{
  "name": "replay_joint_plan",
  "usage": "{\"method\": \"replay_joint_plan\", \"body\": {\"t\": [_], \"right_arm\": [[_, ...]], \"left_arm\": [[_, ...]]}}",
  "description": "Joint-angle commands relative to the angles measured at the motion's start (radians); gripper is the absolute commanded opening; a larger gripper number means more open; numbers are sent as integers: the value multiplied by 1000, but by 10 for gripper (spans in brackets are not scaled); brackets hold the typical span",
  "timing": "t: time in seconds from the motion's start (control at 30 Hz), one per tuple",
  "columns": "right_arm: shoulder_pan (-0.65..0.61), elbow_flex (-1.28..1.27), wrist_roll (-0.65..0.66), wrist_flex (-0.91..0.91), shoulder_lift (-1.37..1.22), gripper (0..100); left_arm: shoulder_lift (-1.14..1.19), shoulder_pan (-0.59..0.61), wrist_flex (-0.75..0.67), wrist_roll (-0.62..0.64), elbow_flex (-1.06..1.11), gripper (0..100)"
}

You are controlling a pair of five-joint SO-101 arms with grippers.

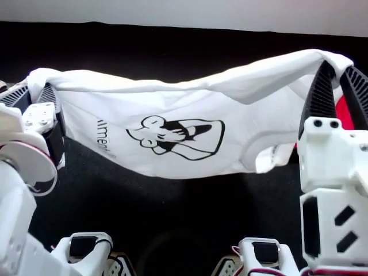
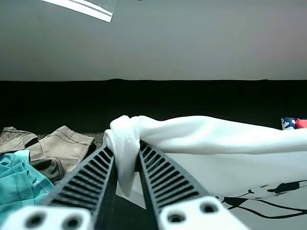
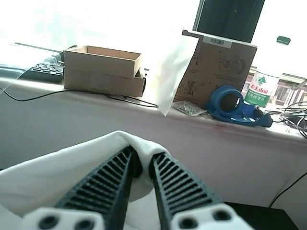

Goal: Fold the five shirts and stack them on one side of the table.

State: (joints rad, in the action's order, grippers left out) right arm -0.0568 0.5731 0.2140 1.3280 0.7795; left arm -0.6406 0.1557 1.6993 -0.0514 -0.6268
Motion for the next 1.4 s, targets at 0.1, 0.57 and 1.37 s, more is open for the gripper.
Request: {"method": "replay_joint_plan", "body": {"t": [0.1,0.57,1.37], "right_arm": [[96,35,97,-168,38,5],[136,59,91,-47,47,5],[16,-51,89,-48,-64,5]], "left_arm": [[-13,10,-9,3,68,10],[-61,10,57,5,295,10],[-162,193,-43,2,628,10]]}}
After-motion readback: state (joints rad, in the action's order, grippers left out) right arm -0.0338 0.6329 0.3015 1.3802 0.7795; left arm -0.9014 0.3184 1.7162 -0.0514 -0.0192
